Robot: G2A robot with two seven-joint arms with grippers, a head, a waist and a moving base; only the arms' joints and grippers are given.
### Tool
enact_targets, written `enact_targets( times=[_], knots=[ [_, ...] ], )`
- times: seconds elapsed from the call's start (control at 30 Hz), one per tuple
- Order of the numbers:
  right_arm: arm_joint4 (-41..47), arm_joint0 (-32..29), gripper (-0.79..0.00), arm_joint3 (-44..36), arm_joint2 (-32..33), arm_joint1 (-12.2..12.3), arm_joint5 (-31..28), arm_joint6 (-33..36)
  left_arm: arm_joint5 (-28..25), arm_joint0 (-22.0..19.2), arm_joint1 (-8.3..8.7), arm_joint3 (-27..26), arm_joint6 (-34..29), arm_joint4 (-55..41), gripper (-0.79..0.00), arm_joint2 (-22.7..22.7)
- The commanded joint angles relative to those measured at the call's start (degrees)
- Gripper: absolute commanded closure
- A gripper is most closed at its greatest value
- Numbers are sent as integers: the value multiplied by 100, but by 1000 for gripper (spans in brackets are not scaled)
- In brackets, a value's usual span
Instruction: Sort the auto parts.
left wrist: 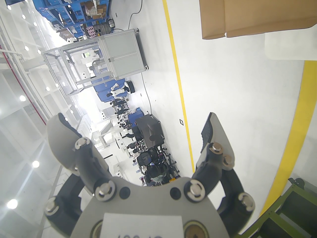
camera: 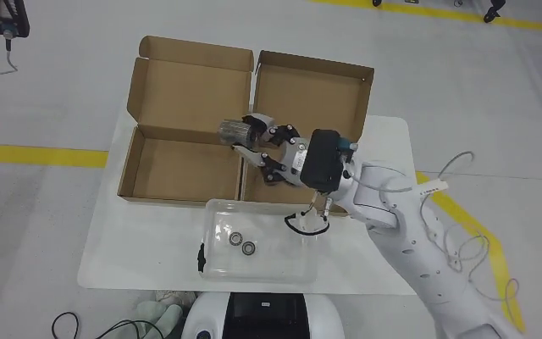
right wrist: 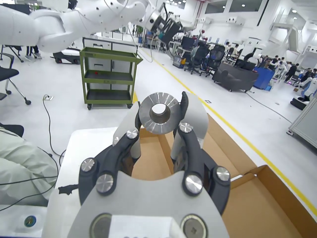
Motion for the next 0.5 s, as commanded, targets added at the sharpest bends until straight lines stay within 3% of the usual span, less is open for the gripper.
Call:
enact_targets(
  times=[0.0,0.2,0.47],
  knots=[
    [-88,-99,0,0,53,3,-47,-285,0,0,0,0,0,0,-785,0],
    [-313,-305,0,-36,252,29,-143,-632,0,0,0,0,0,0,-785,0],
    [-464,-472,0,-34,491,67,-224,-581,0,0,0,0,0,0,-785,0]
  ],
)
